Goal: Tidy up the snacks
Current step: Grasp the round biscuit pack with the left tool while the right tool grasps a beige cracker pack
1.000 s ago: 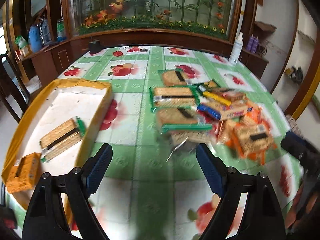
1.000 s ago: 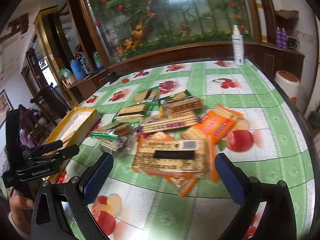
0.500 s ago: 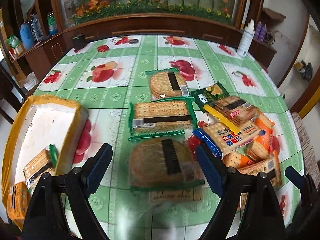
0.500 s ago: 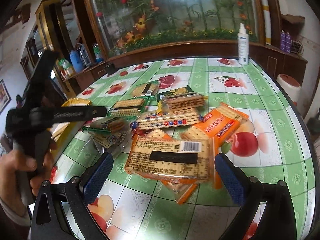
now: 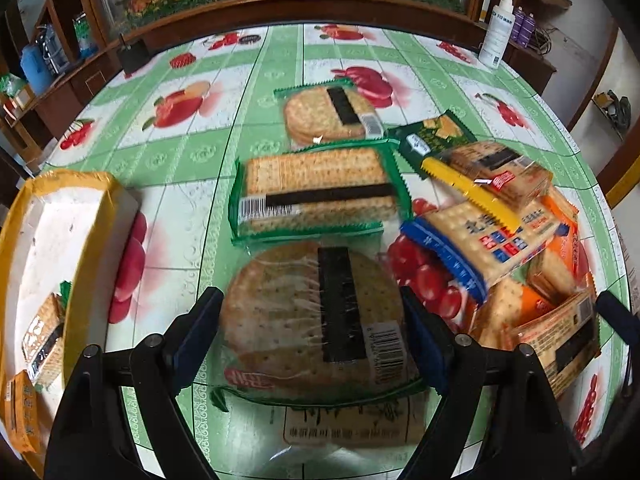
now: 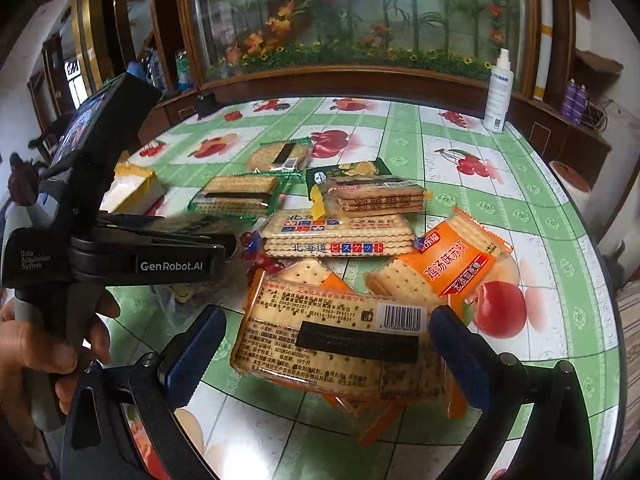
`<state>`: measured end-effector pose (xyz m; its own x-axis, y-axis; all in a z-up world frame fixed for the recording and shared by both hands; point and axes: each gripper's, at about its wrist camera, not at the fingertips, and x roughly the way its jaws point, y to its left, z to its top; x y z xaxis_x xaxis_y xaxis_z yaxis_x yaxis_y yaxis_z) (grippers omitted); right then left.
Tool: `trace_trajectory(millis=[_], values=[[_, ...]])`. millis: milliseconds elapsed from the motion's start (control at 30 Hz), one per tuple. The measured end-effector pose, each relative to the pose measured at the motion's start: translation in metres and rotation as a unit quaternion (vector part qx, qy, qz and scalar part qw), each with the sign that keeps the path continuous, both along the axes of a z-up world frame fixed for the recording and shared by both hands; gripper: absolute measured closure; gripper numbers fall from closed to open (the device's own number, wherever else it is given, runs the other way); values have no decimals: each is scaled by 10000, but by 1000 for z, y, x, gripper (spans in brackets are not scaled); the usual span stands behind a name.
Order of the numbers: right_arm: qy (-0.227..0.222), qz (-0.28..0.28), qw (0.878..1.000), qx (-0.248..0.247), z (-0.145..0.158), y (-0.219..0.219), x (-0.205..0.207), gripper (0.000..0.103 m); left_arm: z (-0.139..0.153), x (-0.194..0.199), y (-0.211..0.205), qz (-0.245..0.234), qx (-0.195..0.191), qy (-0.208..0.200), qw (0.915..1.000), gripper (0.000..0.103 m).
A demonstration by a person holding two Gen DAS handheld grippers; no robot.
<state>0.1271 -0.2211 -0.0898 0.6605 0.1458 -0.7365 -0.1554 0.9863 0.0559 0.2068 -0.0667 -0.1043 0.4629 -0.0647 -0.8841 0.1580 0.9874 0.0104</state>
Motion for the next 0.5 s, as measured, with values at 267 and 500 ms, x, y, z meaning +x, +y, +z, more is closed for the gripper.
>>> trace_trajectory(millis=[267, 500], values=[[288, -14, 9995, -134, -4, -6, 13, 0, -6, 0, -3, -54, -58, 22, 10000, 17], [-4, 626, 9980, -1, 11, -2, 0, 0, -7, -2, 3, -141, -150, 33, 9998, 17]])
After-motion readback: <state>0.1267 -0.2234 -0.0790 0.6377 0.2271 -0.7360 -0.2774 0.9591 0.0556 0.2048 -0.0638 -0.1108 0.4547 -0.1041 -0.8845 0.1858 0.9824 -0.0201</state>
